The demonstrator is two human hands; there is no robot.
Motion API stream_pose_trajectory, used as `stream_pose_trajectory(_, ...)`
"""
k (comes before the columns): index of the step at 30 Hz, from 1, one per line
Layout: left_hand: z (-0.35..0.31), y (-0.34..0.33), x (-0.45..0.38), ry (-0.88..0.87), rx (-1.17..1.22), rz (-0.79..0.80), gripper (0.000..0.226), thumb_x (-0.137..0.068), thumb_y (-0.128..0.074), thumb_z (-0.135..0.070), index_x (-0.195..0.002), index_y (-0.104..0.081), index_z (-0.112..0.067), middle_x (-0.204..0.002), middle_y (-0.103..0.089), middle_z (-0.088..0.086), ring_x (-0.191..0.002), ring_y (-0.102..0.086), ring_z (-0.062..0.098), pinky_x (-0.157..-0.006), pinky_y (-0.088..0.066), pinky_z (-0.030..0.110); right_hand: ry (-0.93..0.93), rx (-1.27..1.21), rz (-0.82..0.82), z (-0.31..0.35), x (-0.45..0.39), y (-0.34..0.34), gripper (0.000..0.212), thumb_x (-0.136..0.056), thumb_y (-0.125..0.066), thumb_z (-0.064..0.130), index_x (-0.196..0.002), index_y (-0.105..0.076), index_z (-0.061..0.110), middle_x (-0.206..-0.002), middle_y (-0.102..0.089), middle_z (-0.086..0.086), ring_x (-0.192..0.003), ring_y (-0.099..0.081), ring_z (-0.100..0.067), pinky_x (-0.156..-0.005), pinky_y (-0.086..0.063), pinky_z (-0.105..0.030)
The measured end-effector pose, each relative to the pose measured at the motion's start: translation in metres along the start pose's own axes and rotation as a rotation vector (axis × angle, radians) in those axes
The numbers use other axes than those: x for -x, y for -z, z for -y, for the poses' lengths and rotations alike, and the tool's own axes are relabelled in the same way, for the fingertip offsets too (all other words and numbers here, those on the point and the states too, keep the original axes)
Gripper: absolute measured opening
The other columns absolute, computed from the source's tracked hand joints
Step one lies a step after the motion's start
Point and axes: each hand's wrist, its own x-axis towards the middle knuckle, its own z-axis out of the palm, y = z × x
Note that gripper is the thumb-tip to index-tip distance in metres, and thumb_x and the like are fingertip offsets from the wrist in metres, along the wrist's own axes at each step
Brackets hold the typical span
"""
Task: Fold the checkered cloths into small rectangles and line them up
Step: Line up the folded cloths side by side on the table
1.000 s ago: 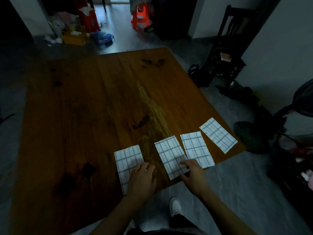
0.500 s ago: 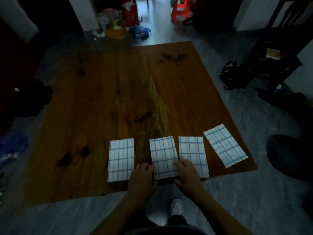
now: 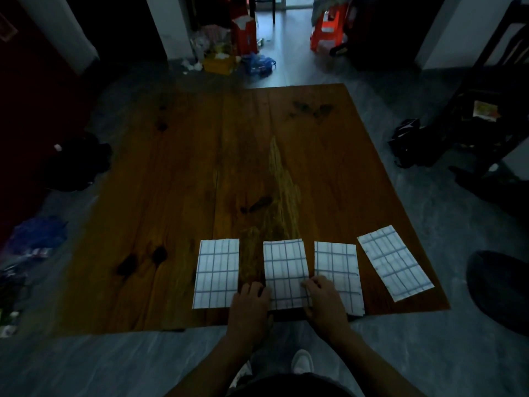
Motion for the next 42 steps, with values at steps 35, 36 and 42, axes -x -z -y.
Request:
stream_pose_trajectory(35, 0.040, 0.004, 0.011, 0.031, -0.024, -0.032, 0.040, -0.091, -0.052, -0.034, -0.129, -0.049, -0.023, -0.136, -0.047, 0.000, -0.124, -0.040, 0.022, -0.100, -0.036, 0.037, 0.027, -0.003, -0.007, 0.045, -0.015, -0.029, 0.042, -0.074, -0.076, 0.013, -0.114, -0.065, 0.018, -0.121, -0.057, -0.004, -0.107, -0.056, -0.021, -0.087, -0.050, -0.029)
stream_pose_trajectory(36, 0.039, 0.004, 0.010, 0.035, -0.014, -0.038, 0.039, -0.091, -0.052, -0.033, -0.129, -0.050, -0.023, -0.137, -0.047, 0.000, -0.125, -0.040, 0.022, -0.101, -0.036, 0.036, 0.026, -0.002, -0.008, 0.045, -0.014, -0.028, 0.042, -0.074, -0.077, 0.013, -0.114, -0.065, 0.019, -0.120, -0.057, -0.004, -0.105, -0.056, -0.020, -0.086, -0.050, -0.028)
stream_pose_trajectory(42, 0.039, 0.005, 0.008, 0.035, 0.005, -0.045, 0.039, -0.091, -0.053, -0.032, -0.129, -0.051, -0.025, -0.136, -0.047, 0.000, -0.125, -0.039, 0.021, -0.102, -0.036, 0.035, 0.014, 0.021, -0.001, 0.044, -0.012, -0.027, 0.040, -0.077, -0.074, 0.017, -0.116, -0.063, 0.020, -0.118, -0.055, -0.001, -0.104, -0.054, -0.017, -0.087, -0.048, -0.027)
